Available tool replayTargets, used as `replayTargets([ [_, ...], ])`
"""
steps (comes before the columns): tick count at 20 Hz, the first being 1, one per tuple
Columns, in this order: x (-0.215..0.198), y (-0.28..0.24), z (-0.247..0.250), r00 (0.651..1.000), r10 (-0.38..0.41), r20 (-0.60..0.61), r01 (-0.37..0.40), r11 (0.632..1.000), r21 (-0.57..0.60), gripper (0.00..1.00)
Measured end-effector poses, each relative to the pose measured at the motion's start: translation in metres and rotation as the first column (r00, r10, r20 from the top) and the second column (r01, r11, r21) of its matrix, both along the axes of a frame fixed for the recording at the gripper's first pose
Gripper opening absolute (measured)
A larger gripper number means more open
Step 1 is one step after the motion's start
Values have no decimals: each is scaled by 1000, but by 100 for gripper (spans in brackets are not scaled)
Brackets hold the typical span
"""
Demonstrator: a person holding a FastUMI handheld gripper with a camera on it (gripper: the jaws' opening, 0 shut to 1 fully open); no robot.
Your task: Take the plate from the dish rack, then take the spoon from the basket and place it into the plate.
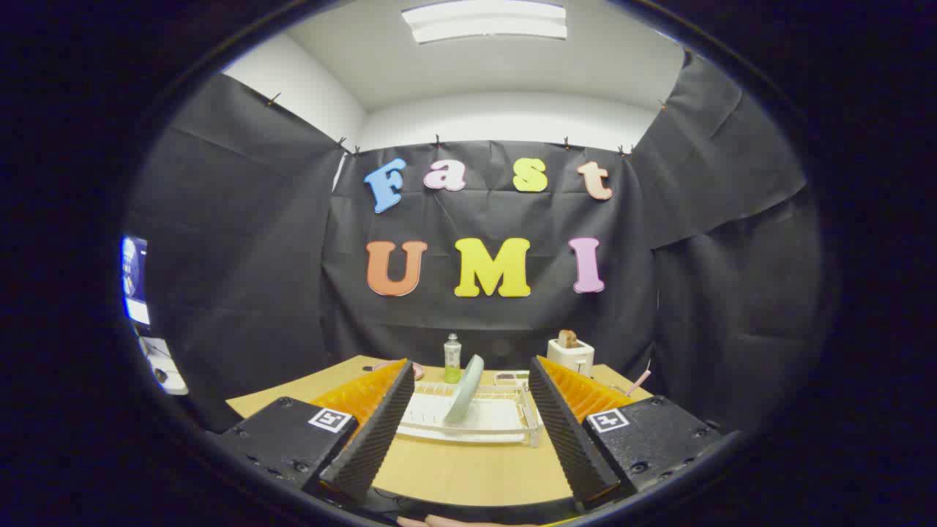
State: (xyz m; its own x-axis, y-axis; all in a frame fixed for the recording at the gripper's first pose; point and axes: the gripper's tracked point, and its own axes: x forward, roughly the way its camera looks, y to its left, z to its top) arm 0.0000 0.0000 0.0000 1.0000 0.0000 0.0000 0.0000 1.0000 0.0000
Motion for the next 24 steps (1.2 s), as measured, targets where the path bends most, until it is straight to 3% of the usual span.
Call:
replayTargets([
  [3,0,-4,-6,999,29,-42,-27,999,46,100],
  [15,-2,-34,-7,998,-16,-54,18,1000,23,100],
  [24,76,-51,-12,988,-53,-143,55,998,9,100],
])
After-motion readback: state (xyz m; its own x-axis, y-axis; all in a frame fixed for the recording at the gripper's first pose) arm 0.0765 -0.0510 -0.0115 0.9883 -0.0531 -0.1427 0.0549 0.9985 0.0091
